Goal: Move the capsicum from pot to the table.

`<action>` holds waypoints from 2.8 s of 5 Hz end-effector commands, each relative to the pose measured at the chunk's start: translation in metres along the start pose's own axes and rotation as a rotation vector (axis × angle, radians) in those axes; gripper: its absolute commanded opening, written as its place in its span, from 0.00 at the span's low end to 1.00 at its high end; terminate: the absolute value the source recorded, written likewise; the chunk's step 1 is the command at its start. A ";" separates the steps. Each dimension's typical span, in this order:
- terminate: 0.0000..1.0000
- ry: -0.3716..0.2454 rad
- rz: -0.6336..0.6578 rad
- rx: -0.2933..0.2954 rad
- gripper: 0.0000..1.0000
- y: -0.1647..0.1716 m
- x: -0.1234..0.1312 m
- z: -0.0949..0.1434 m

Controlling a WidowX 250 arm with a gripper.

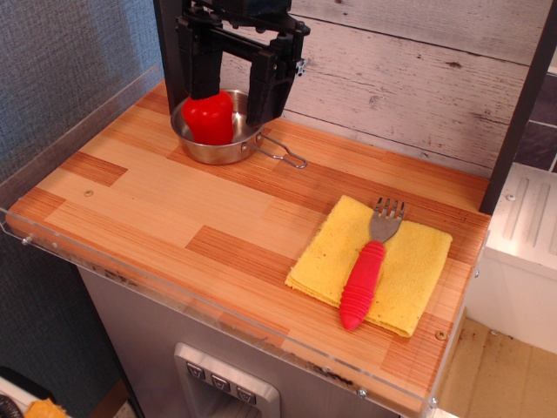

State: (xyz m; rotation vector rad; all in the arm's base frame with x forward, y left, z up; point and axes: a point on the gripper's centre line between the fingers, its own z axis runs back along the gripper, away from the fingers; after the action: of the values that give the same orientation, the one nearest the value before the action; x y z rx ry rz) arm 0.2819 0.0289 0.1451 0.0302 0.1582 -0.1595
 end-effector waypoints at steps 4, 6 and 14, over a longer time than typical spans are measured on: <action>0.00 -0.125 0.162 0.037 1.00 0.076 0.052 -0.025; 0.00 -0.174 0.240 0.085 1.00 0.110 0.103 -0.065; 0.00 -0.396 0.180 0.043 0.00 0.047 0.098 0.003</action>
State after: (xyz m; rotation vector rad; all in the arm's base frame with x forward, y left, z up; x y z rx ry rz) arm 0.3864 0.0509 0.1060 0.0382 -0.1778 0.0068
